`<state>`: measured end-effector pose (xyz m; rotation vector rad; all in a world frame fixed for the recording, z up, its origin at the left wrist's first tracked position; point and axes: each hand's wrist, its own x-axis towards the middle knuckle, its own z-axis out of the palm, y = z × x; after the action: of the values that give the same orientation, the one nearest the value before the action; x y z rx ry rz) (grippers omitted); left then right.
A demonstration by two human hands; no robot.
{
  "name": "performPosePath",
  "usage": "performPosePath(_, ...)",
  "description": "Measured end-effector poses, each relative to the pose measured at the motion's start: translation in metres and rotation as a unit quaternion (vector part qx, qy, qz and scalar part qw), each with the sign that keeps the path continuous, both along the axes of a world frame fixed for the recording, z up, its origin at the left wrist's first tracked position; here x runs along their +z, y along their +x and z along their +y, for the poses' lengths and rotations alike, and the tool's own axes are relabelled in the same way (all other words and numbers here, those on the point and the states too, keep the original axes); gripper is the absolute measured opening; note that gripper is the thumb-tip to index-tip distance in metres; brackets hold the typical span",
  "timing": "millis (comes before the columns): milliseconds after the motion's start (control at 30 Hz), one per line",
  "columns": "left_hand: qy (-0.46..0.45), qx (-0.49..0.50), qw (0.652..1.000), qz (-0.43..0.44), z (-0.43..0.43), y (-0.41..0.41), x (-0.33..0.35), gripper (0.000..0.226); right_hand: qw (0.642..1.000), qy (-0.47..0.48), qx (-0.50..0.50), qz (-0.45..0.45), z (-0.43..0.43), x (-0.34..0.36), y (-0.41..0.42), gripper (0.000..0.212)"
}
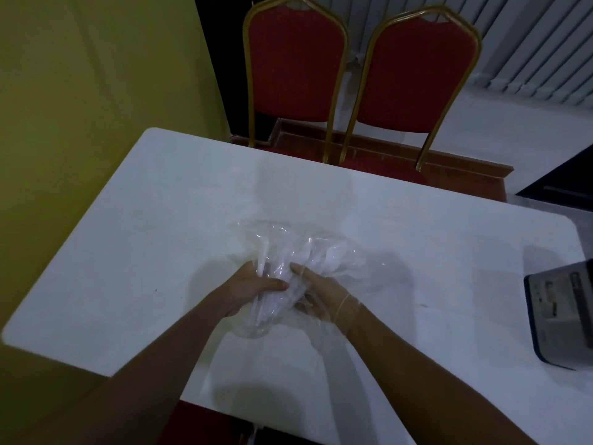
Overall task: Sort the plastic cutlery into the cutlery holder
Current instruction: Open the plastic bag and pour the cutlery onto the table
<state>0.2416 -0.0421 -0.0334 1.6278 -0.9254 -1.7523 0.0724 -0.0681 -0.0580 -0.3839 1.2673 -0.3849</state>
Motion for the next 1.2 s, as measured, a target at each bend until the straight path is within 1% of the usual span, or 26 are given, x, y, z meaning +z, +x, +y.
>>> performPosePath(67,0.0,0.007,1.0,-0.004,-0.001,-0.002,0.002,0.029,0.999,-0.018,-0.034,0.031,0.002,0.001,0.001,0.031)
performPosePath(100,-0.003,0.013,1.0,-0.005,-0.002,-0.003,0.001,0.029,0.997,-0.032,-0.05,0.049,0.002,0.002,0.001,0.026)
performPosePath(200,-0.012,0.043,0.999,-0.013,-0.006,-0.005,-0.001,0.031,0.993,-0.056,-0.068,0.082,-0.002,0.011,0.0,0.042)
performPosePath(233,-0.014,0.05,0.999,-0.014,-0.006,-0.006,-0.003,0.032,0.992,-0.06,-0.069,0.086,-0.004,0.014,-0.002,0.04)
performPosePath(300,-0.016,0.059,0.998,-0.022,-0.009,-0.009,-0.006,0.034,0.99,-0.067,-0.096,0.082,-0.007,0.018,-0.008,0.026)
performPosePath(367,-0.017,0.071,0.995,-0.061,-0.011,-0.011,-0.008,0.035,0.986,-0.066,-0.131,0.08,-0.01,0.02,-0.015,0.013)
performPosePath(433,-0.024,0.079,0.991,-0.102,-0.015,-0.01,-0.009,0.038,0.982,-0.061,-0.154,0.094,-0.011,0.018,-0.022,0.01)
performPosePath(467,-0.028,0.061,0.991,-0.115,-0.017,-0.008,-0.007,0.039,0.981,-0.058,-0.157,0.098,-0.011,0.022,-0.025,0.011)
performPosePath(567,-0.006,-0.082,0.99,-0.115,-0.019,-0.001,-0.001,0.038,0.979,-0.047,-0.168,0.104,-0.012,0.024,-0.038,0.011)
performPosePath(600,0.008,-0.105,0.987,-0.12,-0.018,0.002,0.002,0.04,0.979,-0.042,-0.169,0.109,-0.01,0.027,-0.044,0.01)
performPosePath(633,0.015,-0.1,0.988,-0.12,-0.019,0.007,0.003,0.048,0.978,-0.046,-0.168,0.113,-0.011,0.024,-0.049,0.01)
performPosePath(667,0.018,-0.073,0.99,-0.12,-0.019,0.013,0.003,0.059,0.978,-0.045,-0.163,0.118,-0.011,0.026,-0.053,0.011)
performPosePath(700,0.014,-0.038,0.991,-0.127,-0.02,0.017,0.002,0.066,0.979,-0.048,-0.161,0.116,-0.011,0.021,-0.057,0.022)
performPosePath(733,0.005,-0.006,0.99,-0.144,-0.02,0.018,0.002,0.065,0.978,-0.047,-0.165,0.115,-0.01,0.023,-0.06,0.037)
performPosePath(800,-0.002,0.043,0.984,-0.17,-0.017,0.015,0.002,0.049,0.976,-0.045,-0.178,0.118,-0.012,0.017,-0.064,0.065)
performPosePath(833,0.001,0.058,0.982,-0.178,-0.015,0.013,-0.002,0.043,0.975,-0.043,-0.18,0.12,-0.015,0.007,-0.067,0.076)
performPosePath(867,0.005,0.076,0.98,-0.183,-0.013,0.012,-0.006,0.039,0.973,-0.044,-0.183,0.131,-0.017,-0.001,-0.07,0.081)
performPosePath(933,0.0,0.113,0.972,-0.207,-0.009,0.014,-0.014,0.034,0.972,-0.048,-0.174,0.152,-0.023,-0.015,-0.077,0.082)
performPosePath(967,-0.002,0.121,0.966,-0.227,-0.008,0.016,-0.017,0.031,0.973,-0.047,-0.163,0.158,-0.025,-0.012,-0.079,0.078)
performPosePath(1000,0.002,0.126,0.962,-0.241,-0.008,0.018,-0.019,0.029,0.974,-0.046,-0.158,0.153,-0.024,-0.01,-0.083,0.067)
performPosePath(1033,0.002,0.126,0.96,-0.25,-0.008,0.02,-0.02,0.029,0.978,-0.038,-0.149,0.138,-0.023,-0.001,-0.083,0.055)
performPosePath(1133,-0.009,0.126,0.949,-0.29,-0.011,0.027,-0.02,0.026,0.99,-0.022,-0.103,0.098,-0.015,0.027,-0.095,0.033)
performPosePath(1200,-0.006,0.127,0.942,-0.311,-0.012,0.035,-0.02,0.026,0.993,-0.013,-0.073,0.088,-0.014,0.029,-0.107,0.017)
